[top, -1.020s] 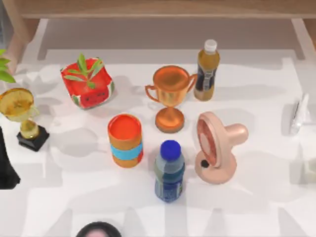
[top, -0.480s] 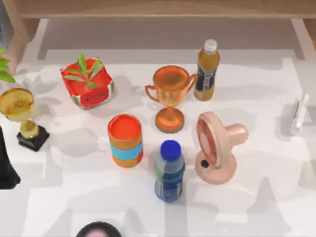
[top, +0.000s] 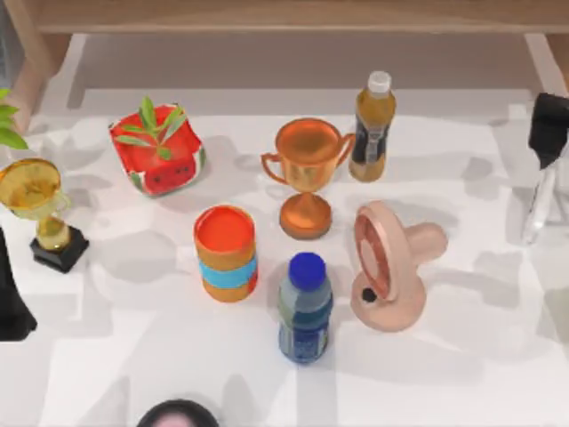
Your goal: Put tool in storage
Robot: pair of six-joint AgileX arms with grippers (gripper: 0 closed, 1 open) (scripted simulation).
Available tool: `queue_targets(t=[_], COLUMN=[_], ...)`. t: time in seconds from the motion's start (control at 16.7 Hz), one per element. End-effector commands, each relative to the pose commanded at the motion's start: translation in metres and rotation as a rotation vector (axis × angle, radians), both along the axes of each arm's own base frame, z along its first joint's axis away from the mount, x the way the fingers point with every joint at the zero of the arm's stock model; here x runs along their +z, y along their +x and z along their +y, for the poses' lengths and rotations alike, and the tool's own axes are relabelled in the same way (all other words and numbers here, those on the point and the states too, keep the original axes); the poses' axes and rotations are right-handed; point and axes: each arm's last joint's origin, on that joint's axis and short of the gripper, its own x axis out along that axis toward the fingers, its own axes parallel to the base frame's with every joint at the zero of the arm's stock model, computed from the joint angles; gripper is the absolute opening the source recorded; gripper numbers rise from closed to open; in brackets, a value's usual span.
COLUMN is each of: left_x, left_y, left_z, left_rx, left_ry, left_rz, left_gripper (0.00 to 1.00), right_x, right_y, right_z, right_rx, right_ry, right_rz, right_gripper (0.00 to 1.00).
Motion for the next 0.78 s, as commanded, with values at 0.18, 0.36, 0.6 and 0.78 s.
queue_targets(t=[0.18, 0.36, 0.6, 0.78], left_x=[0.0, 0.0, 0.0, 0.0], left_y=[0.0, 0.0, 0.0, 0.0], left_z=[0.0, 0.0, 0.0, 0.0], left_rx=[0.0, 0.0, 0.0, 0.0], left_ry=[0.0, 0.0, 0.0, 0.0], left_rz=[0.0, 0.0, 0.0, 0.0], left_gripper=[1.0, 1.0, 1.0, 1.0], right_x=[-0.027, -0.046, -0.055, -0.055], right_y=[0.039, 0.064, 0.077, 0.077], right_z=[0.007, 0.009, 0.007, 0.007], right_rx=[-0.039, -0.074, -0.098, -0.098], right_ry=[0.0, -0.005, -0.008, -0.008], right_rz=[0.149, 0.226, 0.254, 0.254], right_gripper=[1.0, 1.0, 1.0, 1.0])
